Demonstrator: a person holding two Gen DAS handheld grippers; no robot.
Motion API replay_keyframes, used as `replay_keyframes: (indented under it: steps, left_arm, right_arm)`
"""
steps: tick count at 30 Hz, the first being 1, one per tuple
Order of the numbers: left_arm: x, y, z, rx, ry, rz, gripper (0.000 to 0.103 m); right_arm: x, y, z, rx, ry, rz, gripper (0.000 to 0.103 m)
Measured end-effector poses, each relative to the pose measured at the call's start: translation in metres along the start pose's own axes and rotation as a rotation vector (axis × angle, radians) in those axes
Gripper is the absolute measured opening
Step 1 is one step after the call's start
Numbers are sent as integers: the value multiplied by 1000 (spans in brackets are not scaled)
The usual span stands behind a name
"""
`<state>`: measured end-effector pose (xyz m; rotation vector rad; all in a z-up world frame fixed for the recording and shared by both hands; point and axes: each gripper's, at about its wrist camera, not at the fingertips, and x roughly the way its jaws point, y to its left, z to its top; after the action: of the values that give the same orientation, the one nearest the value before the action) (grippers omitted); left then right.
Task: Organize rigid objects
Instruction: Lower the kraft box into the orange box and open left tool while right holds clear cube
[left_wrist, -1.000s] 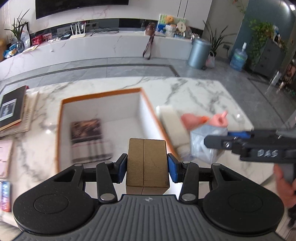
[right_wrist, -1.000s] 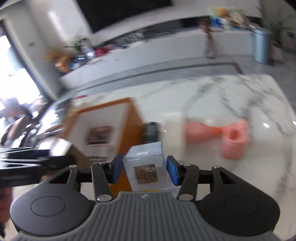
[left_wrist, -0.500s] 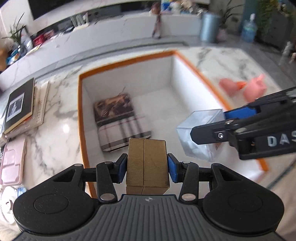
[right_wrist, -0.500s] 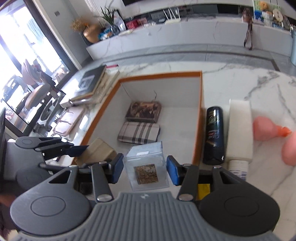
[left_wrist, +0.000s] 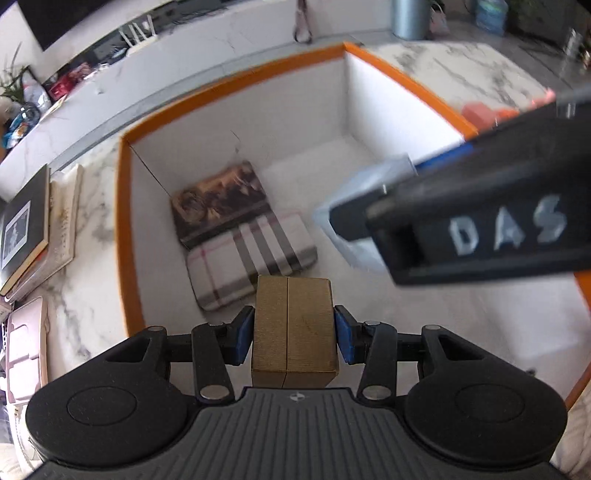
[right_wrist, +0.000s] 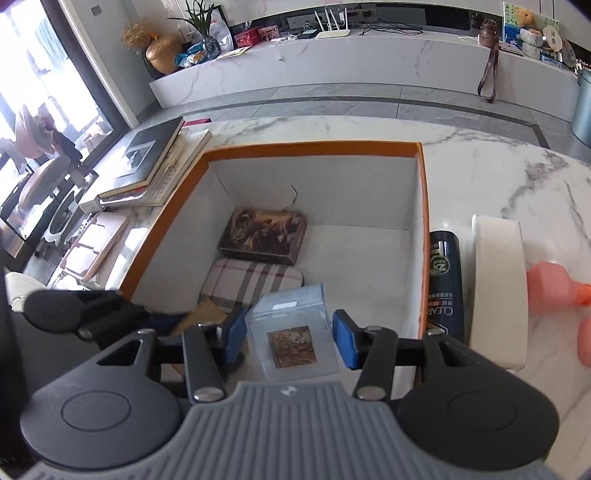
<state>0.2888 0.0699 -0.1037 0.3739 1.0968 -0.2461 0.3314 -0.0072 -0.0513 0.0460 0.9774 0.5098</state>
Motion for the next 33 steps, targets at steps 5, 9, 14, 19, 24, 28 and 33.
replay_keyframes:
  steps: [5,9,14,19,24,28,33]
  left_arm:
    - [-4,0,-7,43,-5,-14,60]
    - [-20,-1,-9,153,-18,-27,67]
    - [-36,3,-7,150,0,-42,60]
    - [-21,-6,-3,166,42,-3,60]
    - [-17,-3,1,156,56,7,49]
    - [-18,16,6,39,57,-66,48]
    - [-16,32,14,-124,90,-190,48]
  right_arm:
    - [0,4,-3,-45,0,-8,52]
    - [-3,4,-5,-53,-1,8,52]
    - [-9,3,-5,-45,-12,3,52]
    - [-18,4,-4,-60,-27,-1,52]
    - [-23,1,-6,-74,-32,-12,52]
    - [-23,0,-5,-71,-35,-9,52]
    - [-22,0,-5,-72,-38,-8,52]
